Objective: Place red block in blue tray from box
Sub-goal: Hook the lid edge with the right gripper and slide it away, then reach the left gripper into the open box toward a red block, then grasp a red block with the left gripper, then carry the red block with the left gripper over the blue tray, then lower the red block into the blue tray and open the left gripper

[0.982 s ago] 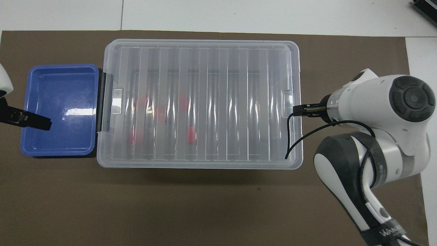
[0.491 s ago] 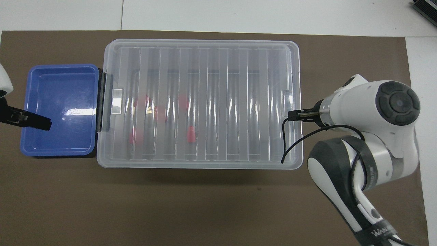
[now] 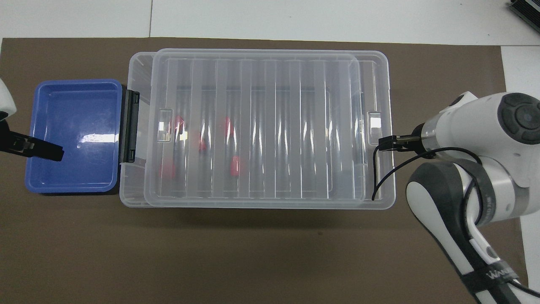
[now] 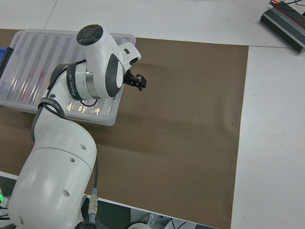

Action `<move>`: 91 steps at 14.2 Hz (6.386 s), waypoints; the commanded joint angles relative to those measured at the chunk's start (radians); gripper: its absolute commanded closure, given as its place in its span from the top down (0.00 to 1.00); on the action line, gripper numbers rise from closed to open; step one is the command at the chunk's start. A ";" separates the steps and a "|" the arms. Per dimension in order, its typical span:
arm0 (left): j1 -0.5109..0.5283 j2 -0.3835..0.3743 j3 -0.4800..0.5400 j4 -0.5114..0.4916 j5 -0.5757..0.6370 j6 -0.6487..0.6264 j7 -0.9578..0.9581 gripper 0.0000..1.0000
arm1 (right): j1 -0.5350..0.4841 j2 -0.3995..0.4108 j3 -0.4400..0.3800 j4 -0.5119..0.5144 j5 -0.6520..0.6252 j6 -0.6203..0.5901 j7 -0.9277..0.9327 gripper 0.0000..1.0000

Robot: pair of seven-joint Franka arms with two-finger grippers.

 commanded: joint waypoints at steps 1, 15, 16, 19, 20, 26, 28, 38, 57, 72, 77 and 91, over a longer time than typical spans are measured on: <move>0.004 -0.030 0.001 -0.033 0.005 0.016 0.001 1.00 | -0.063 -0.023 0.005 -0.019 0.011 -0.024 -0.122 1.00; -0.006 -0.033 -0.001 -0.027 0.005 0.002 -0.002 1.00 | -0.261 -0.006 0.000 0.012 -0.010 -0.001 -0.580 1.00; -0.012 -0.047 -0.007 -0.028 0.005 0.001 0.009 1.00 | -0.268 -0.006 0.000 0.012 -0.010 -0.001 -0.587 1.00; -0.003 -0.049 -0.007 -0.028 0.005 0.019 -0.003 1.00 | -0.272 -0.006 0.000 0.012 -0.010 -0.001 -0.590 1.00; -0.003 -0.055 -0.007 -0.039 0.005 0.005 -0.005 1.00 | -0.273 -0.006 0.000 0.012 -0.010 -0.001 -0.590 1.00; -0.132 -0.009 -0.015 -0.170 -0.001 0.306 -0.757 1.00 | -0.282 -0.002 0.000 0.045 -0.010 -0.016 -0.574 1.00; -0.178 0.057 -0.016 -0.113 -0.001 0.312 -0.826 1.00 | -0.272 -0.005 0.000 0.055 -0.009 -0.019 -0.509 1.00; -0.339 0.359 -0.012 -0.025 0.057 0.524 -1.105 1.00 | -0.151 -0.037 0.011 0.186 -0.007 -0.186 -0.023 1.00; -0.367 0.375 -0.013 -0.228 0.106 0.644 -1.037 0.00 | -0.051 0.013 0.019 0.424 -0.071 -0.501 0.164 1.00; 0.061 0.251 0.007 0.023 -0.024 0.255 -0.216 0.00 | -0.117 0.014 0.014 0.394 -0.052 -0.427 0.062 0.58; 0.144 0.295 0.008 -0.137 -0.024 0.485 0.034 0.00 | -0.207 -0.029 0.011 0.251 -0.039 -0.274 -0.053 0.00; 0.161 0.321 0.007 -0.372 -0.024 0.748 0.131 0.75 | -0.287 -0.005 0.011 0.058 -0.039 -0.049 -0.104 0.00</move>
